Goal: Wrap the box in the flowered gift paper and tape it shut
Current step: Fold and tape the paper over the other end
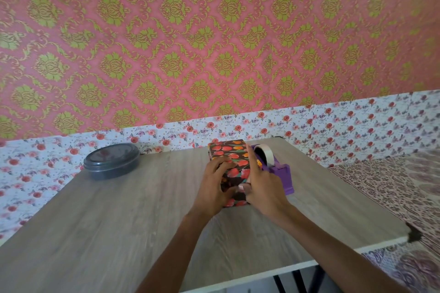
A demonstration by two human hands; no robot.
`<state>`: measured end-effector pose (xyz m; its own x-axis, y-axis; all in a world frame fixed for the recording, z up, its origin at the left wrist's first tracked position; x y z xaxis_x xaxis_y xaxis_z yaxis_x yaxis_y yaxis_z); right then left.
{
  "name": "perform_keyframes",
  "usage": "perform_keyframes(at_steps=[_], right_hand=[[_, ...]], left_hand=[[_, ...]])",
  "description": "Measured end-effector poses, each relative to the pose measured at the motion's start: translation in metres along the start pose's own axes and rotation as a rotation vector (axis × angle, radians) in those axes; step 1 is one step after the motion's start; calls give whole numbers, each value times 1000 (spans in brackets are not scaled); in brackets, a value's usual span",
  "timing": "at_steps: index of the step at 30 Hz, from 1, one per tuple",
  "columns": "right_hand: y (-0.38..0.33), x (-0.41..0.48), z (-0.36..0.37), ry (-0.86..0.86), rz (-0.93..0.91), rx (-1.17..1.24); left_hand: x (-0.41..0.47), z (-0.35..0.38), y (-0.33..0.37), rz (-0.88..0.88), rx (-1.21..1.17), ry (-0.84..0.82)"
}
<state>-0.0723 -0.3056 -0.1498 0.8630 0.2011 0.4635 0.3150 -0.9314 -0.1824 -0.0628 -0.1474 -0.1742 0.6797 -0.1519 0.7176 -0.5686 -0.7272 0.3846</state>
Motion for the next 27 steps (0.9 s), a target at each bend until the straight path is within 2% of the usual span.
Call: perform_keyframes(at_steps=[8,15,20,27], right_hand=[[-7,-3,3,77,33,-26],[-13,-5,6,108,84,-176],[8,5,9,99,198,-163],[14,13,17,63,168,24]], left_hand=[[2,-12,-2,68,31,-88],[9,-5,5,-23,153,-78],[12,-9,3,-66,204,-109],[10,-13,8,-111,197,-145]])
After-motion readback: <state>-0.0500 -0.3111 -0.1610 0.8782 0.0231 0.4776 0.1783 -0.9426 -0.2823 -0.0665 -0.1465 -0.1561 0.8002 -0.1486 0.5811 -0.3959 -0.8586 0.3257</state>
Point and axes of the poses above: each hand's wrist, its own x-axis towards the middle knuckle, its own z-axis out of the palm, y = z × x, the point moved 1 cm from there along x, towards the middle knuckle
